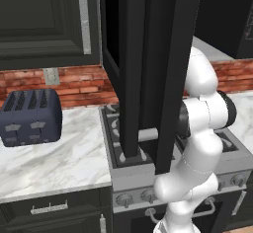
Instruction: Pick the cup of tea, navigate to the dining table, and place it on the saucer.
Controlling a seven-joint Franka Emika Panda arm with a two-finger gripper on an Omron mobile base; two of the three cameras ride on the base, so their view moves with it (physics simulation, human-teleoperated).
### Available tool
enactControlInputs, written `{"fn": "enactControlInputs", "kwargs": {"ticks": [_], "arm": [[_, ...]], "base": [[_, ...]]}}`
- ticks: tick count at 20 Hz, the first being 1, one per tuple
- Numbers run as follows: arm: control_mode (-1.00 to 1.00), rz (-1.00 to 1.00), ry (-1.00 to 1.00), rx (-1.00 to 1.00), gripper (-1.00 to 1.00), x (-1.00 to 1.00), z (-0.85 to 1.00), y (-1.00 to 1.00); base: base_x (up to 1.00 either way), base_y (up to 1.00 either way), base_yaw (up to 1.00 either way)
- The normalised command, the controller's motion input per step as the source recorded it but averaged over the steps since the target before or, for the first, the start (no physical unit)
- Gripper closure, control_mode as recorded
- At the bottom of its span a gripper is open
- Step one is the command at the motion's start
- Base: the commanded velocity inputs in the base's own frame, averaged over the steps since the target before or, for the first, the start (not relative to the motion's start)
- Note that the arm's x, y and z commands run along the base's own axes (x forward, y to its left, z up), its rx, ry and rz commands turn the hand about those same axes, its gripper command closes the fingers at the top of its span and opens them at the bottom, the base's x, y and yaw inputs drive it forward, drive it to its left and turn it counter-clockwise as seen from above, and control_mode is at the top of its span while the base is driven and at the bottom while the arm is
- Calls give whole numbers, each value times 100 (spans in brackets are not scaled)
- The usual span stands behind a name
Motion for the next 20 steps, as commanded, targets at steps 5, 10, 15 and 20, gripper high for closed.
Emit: {"fn": "enactControlInputs", "kwargs": {"ticks": [5, 10, 15, 20], "arm": [[-100, 0, 0, 0, 100, -18, 0, 0], [-100, 0, 0, 0, 100, -74, 0, 0], [-100, 0, 0, 2, 100, -100, 8, 0], [-100, 0, 0, 6, 100, -100, 0, -1]], "base": [[0, 0, 0], [0, 0, 0], [0, 0, 0], [0, 0, 0]]}}
